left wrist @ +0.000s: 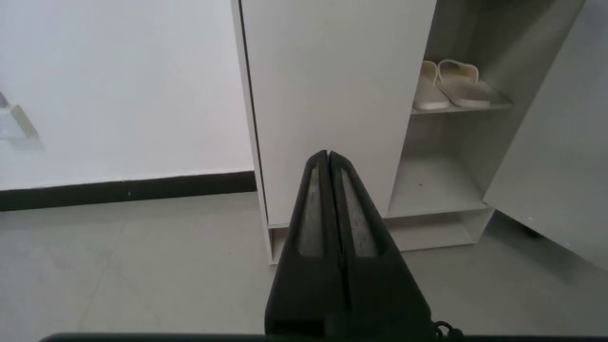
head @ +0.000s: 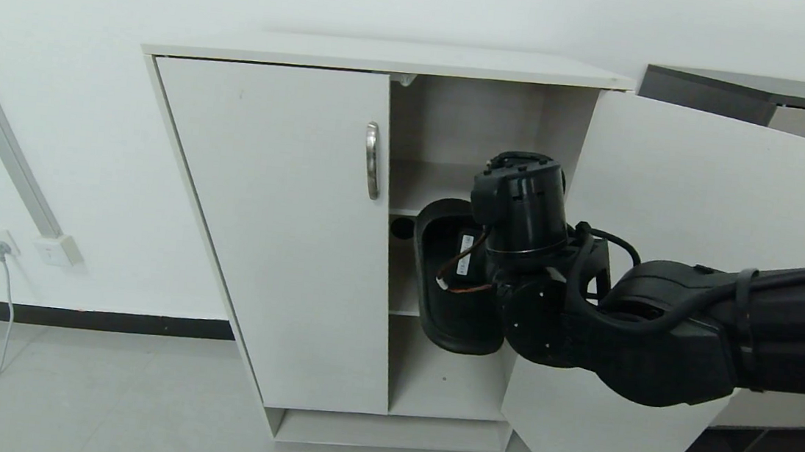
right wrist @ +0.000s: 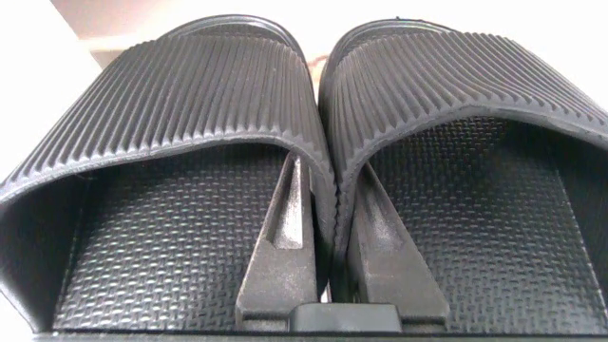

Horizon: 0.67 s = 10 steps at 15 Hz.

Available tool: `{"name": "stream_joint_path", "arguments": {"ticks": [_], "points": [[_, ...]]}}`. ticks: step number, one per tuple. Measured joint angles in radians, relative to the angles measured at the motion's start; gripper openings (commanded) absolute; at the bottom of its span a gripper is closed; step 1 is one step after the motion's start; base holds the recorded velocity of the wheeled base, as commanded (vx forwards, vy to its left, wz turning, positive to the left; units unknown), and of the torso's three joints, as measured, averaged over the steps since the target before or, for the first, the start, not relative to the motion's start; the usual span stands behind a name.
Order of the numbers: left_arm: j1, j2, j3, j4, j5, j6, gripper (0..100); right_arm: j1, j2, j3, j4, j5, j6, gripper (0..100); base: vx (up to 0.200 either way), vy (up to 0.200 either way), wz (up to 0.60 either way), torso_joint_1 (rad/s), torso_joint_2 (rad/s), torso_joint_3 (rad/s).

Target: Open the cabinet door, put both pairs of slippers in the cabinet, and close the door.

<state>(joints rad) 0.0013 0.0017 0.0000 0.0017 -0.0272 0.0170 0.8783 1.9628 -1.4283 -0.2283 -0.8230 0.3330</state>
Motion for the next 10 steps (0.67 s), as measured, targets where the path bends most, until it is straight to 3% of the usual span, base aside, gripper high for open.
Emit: {"name": "stream_joint_path", "arguments": {"ticks": [4,10], "points": [[0.0,0.0,0.0,0.0,0.0,0.0,0,0.006,0.001,-0.006,-0.001,0.004,0.0,0,0.0,0.0,0.0,0.0,0.0,0.0],[0.0,0.0,0.0,0.001,-0.001,0.0,0,0.014,0.011,-0.003,0.0,0.003,0.0,0,0.2,0.0,0.0,-0.002,0.0,0.006]]}}
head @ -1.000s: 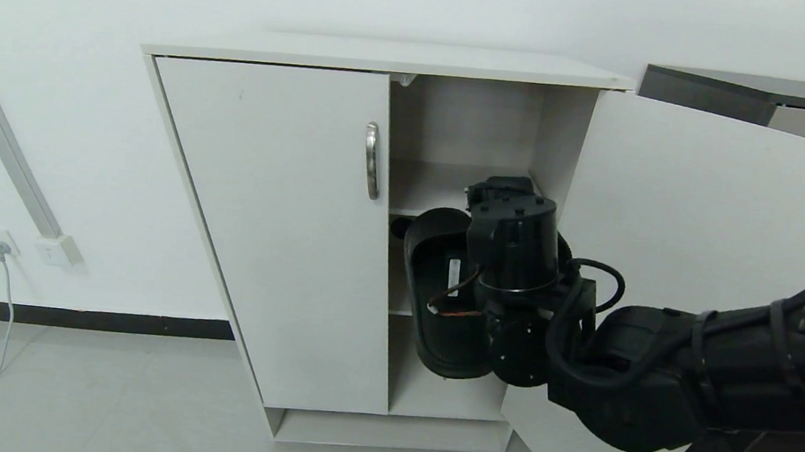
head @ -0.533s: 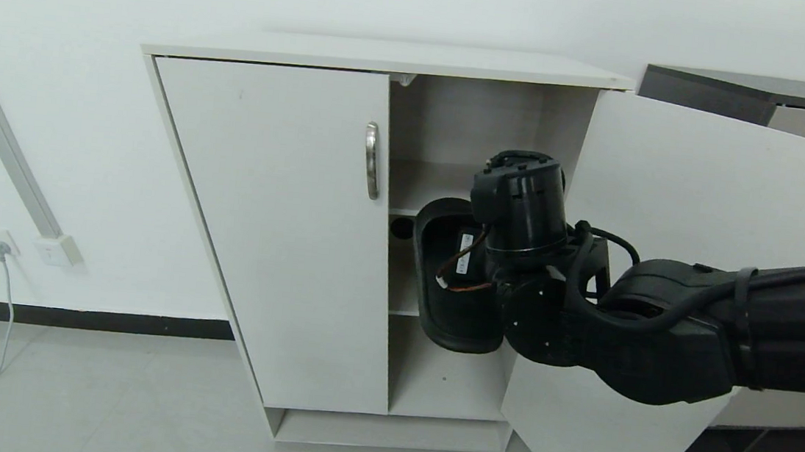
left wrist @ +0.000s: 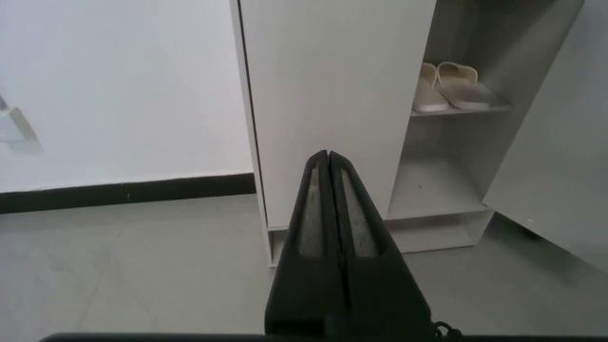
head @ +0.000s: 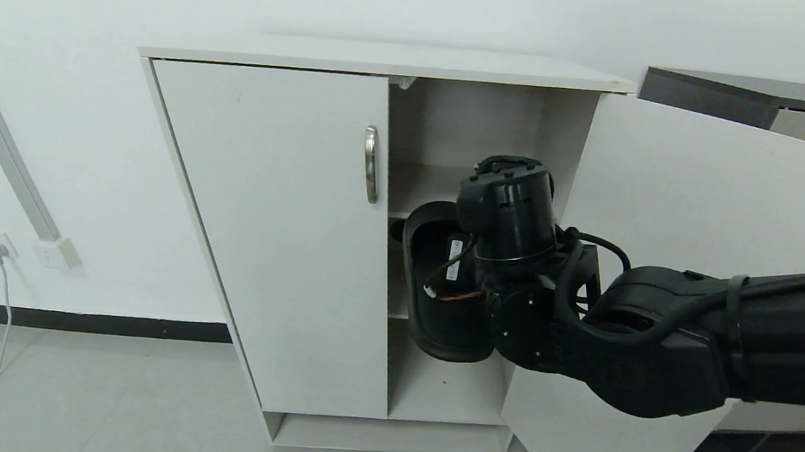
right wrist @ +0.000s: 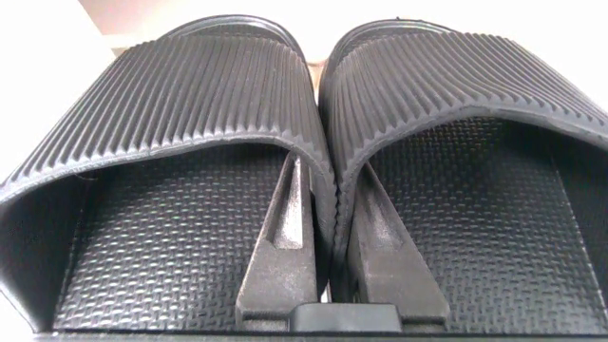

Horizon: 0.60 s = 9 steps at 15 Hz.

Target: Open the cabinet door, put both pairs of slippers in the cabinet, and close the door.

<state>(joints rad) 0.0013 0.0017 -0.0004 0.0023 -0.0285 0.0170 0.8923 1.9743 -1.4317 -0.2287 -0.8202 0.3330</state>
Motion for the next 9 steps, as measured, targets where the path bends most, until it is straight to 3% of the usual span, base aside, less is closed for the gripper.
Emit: {"name": "stream_joint_path", "arguments": {"ticks": [9], "points": [[0.0,0.0,0.0,0.001,0.0,0.0,0,-0.003,0.016,0.005,-0.001,-0.002,0.0,0,0.2,0.0,0.0,0.003,0.0,0.004]]}}
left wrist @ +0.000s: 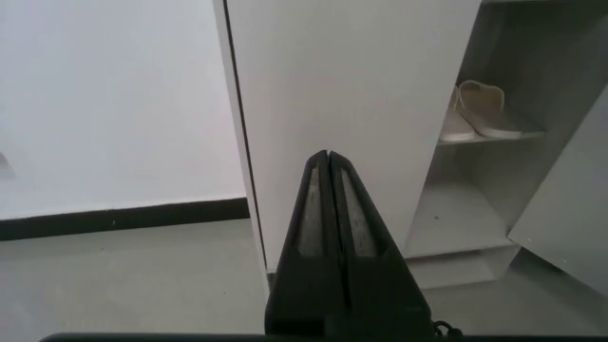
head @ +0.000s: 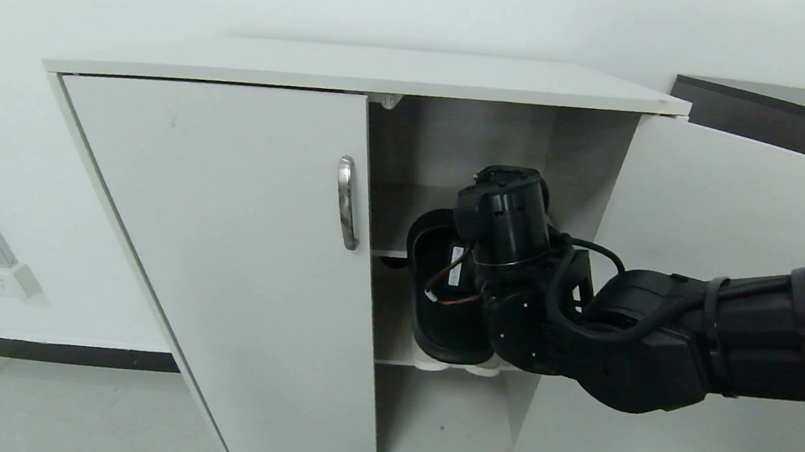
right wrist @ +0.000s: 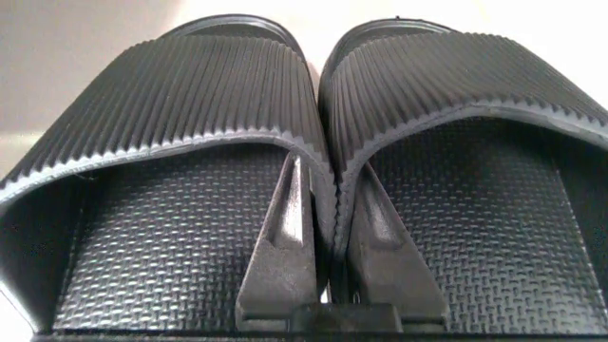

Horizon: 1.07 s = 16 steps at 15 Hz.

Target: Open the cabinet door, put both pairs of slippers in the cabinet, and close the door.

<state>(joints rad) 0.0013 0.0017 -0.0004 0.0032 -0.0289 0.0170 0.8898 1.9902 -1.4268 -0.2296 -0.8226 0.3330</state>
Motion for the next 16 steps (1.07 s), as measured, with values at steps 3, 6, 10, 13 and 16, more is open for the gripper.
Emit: {"name": "stream_joint_path", "arguments": {"ticks": [3,6,10,13,16], "points": [[0.0,0.0,0.0,-0.002,0.001,-0.001,0,0.001,0.001,0.013,-0.001,-0.001,-0.001,0,0.067,0.0,0.0,0.001,0.0,-0.002],[0.0,0.0,0.0,-0.001,0.002,-0.001,0,0.001,0.0,0.039,-0.01,-0.001,-0.001,0,0.0,0.0,0.0,0.0,0.0,0.0],[0.0,0.0,0.0,-0.001,0.002,-0.001,0,0.003,0.0,0.044,-0.011,0.0,-0.006,0,0.0,0.0,0.0,0.0,0.0,0.0],[0.0,0.0,0.0,-0.002,0.001,-0.002,0,-0.011,0.02,0.022,-0.011,0.004,-0.006,0,0.0,0.0,0.0,0.0,0.0,0.0],[0.0,0.0,0.0,-0.001,0.002,-0.002,0,-0.038,0.058,-0.047,-0.007,0.009,-0.029,0,0.0,0.0,0.0,0.0,0.0,0.0]]}}
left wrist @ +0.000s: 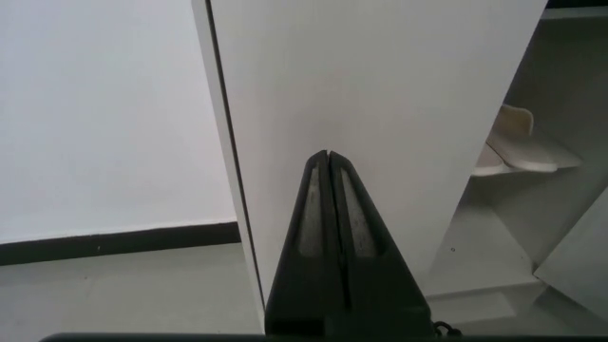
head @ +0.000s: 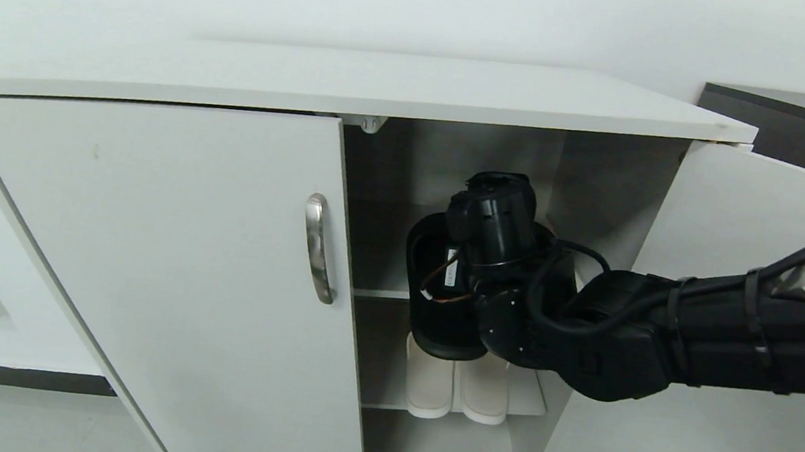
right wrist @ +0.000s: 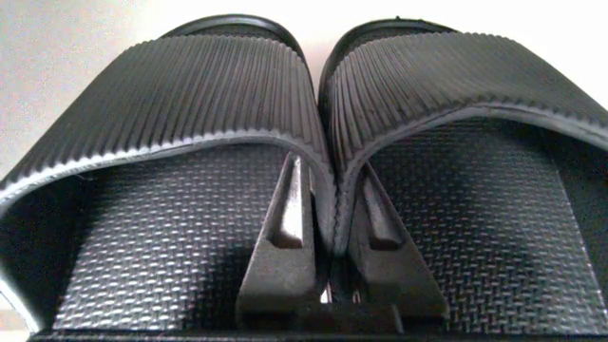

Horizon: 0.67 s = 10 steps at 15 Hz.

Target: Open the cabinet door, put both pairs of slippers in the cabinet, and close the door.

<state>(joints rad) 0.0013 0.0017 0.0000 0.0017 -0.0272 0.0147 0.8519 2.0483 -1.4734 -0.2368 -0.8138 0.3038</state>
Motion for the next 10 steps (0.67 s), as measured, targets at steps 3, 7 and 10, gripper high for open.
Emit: {"name": "stream_joint_path", "arguments": {"ticks": [3,7,10], "points": [[0.0,0.0,0.0,0.0,0.0,-0.001,0,-0.036,0.053,-0.09,0.004,0.001,-0.044,0,0.0,0.0,0.0,0.0,0.0,0.0],[0.0,0.0,0.0,0.0,0.0,-0.001,0,-0.064,0.112,-0.226,0.069,0.003,-0.089,0,0.0,0.0,0.0,0.0,0.0,0.0],[0.0,0.0,0.0,0.0,0.0,-0.001,0,-0.086,0.154,-0.341,0.139,0.018,-0.091,0,0.0,0.0,0.0,0.0,0.0,0.0]]}}
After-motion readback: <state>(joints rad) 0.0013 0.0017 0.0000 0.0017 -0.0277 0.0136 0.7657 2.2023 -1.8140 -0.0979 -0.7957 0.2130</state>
